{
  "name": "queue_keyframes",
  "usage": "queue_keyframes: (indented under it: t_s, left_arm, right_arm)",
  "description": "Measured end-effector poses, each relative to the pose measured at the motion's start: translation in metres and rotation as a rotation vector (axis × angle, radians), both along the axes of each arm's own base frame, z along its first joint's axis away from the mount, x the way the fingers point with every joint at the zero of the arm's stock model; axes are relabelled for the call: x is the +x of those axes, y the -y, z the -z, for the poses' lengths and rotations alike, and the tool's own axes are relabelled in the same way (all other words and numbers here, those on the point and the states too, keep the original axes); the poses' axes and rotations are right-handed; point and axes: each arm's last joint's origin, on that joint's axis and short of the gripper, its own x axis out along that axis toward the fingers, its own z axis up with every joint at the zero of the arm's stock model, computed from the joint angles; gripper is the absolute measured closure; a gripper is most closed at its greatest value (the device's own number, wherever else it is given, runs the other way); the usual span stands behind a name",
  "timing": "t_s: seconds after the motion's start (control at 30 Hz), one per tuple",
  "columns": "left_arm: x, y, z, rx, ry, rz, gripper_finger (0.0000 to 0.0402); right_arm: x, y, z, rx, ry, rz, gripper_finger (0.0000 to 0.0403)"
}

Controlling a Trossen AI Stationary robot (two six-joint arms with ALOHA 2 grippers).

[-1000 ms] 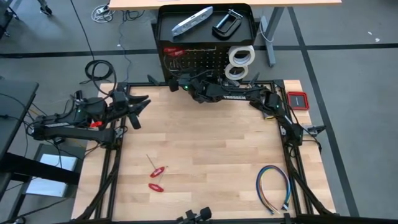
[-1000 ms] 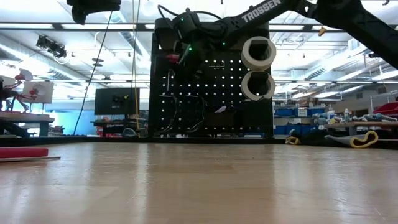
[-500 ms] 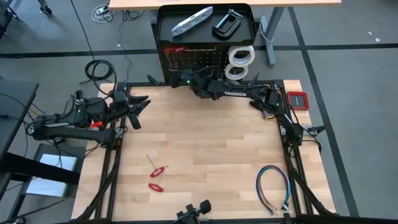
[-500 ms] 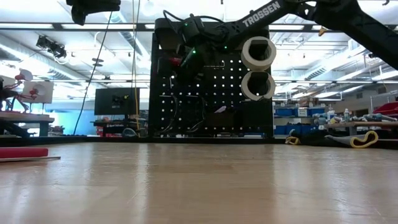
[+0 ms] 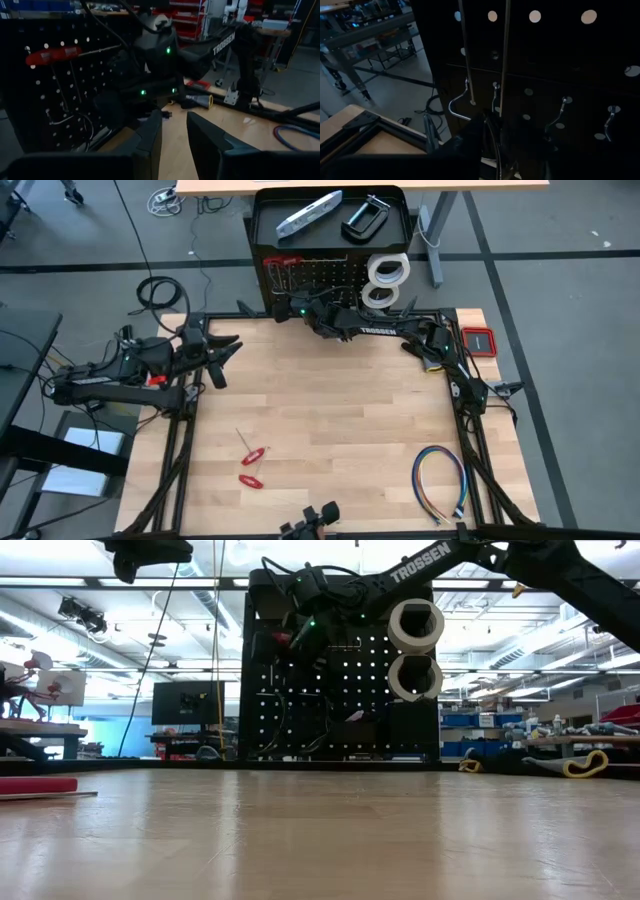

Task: Hang tools onto peg board
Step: Hang the red allen wrench on the peg board

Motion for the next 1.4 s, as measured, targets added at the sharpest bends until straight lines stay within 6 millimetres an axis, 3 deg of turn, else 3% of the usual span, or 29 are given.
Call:
queue_keyframes:
  t_s: [0.17,0.33,0.53,0.63,0.8,0.93,1.0,1.07,1.2,1.4]
  left_arm:
    - [-0.001,0.0,0.005,-0.002,-0.052,0.005,0.0305]
    - [-0.001,0.001,0.01,-0.011,-0.103,0.047,0.0305]
    - [-0.001,0.004,0.016,-0.034,-0.171,0.147,0.0305]
    - [-0.001,0.004,0.017,-0.036,-0.179,0.156,0.0305]
    - [-0.002,0.004,0.018,-0.04,-0.19,0.155,0.0305]
    - [0.001,0.004,0.019,-0.042,-0.201,0.155,0.0305]
    - [0.003,0.004,0.019,-0.048,-0.199,0.154,0.0305]
    - [0.006,0.004,0.019,-0.062,-0.187,0.151,0.0305]
    - [0.011,0.004,0.019,-0.075,-0.187,0.165,0.0305]
    - [0.013,0.007,0.02,-0.1,-0.185,0.252,0.0305]
  right_arm:
    - [-0.001,-0.005,-0.005,-0.017,-0.071,-0.065,0.0264]
    - [0.0,-0.029,-0.022,-0.071,-0.152,-0.139,0.0241]
    - [0.0,-0.069,-0.041,-0.139,-0.286,-0.27,0.0237]
    - [0.002,-0.105,-0.048,-0.149,-0.363,-0.445,0.0238]
    - [0.008,-0.189,-0.023,-0.091,-0.438,-0.893,0.0239]
    - [0.002,-0.263,0.026,-0.176,-0.376,-1.085,0.0242]
    - [-0.008,-0.289,0.051,-0.234,-0.309,-1.116,0.0243]
    - [-0.02,-0.304,0.068,-0.286,-0.223,-1.098,0.0243]
    - [-0.037,-0.307,0.09,-0.27,-0.146,-1.07,0.0243]
    - [-0.035,-0.309,0.102,-0.236,-0.153,-1.119,0.0243]
